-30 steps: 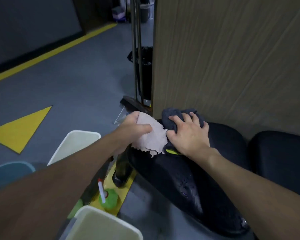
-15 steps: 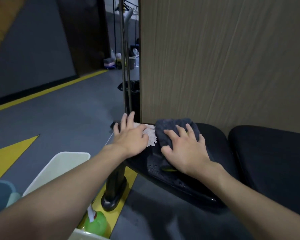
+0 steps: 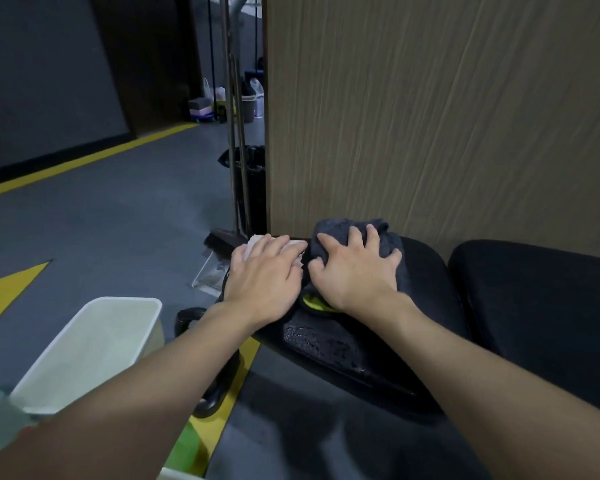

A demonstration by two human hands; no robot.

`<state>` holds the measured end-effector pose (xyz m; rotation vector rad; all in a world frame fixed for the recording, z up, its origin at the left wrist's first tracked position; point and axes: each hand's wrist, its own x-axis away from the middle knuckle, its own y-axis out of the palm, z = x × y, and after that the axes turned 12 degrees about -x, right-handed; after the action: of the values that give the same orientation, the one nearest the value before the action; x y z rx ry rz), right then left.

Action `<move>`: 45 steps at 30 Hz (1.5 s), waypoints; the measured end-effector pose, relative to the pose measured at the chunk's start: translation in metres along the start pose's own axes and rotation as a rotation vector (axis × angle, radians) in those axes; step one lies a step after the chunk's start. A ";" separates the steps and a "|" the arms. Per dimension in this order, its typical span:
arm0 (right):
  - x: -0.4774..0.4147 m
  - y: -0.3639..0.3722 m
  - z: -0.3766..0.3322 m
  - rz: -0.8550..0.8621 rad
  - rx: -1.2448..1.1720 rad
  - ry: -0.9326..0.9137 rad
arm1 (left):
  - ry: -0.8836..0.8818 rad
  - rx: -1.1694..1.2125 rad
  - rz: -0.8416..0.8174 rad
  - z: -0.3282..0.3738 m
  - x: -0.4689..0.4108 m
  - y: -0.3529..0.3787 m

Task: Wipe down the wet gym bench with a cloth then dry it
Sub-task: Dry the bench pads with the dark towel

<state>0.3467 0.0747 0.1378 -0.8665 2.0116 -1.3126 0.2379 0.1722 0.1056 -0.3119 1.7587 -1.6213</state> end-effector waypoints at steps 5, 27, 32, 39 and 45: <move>-0.013 0.004 -0.002 0.022 -0.023 0.030 | -0.046 0.116 -0.026 -0.005 -0.005 0.003; 0.101 0.022 -0.015 0.181 0.079 -0.138 | 0.033 0.068 -0.286 -0.003 0.004 -0.029; 0.045 0.001 -0.003 0.050 -0.075 -0.009 | 0.115 -0.034 -0.282 -0.006 0.014 -0.020; -0.043 -0.012 0.021 -0.073 -0.078 0.099 | 0.130 -0.064 -0.405 -0.011 0.004 -0.013; -0.015 -0.009 0.023 -0.051 -0.066 0.024 | 0.089 -0.017 -0.437 -0.008 0.001 -0.017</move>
<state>0.3754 0.0712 0.1403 -0.9425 2.0738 -1.2964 0.2273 0.1745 0.1208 -0.6801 1.8614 -1.9468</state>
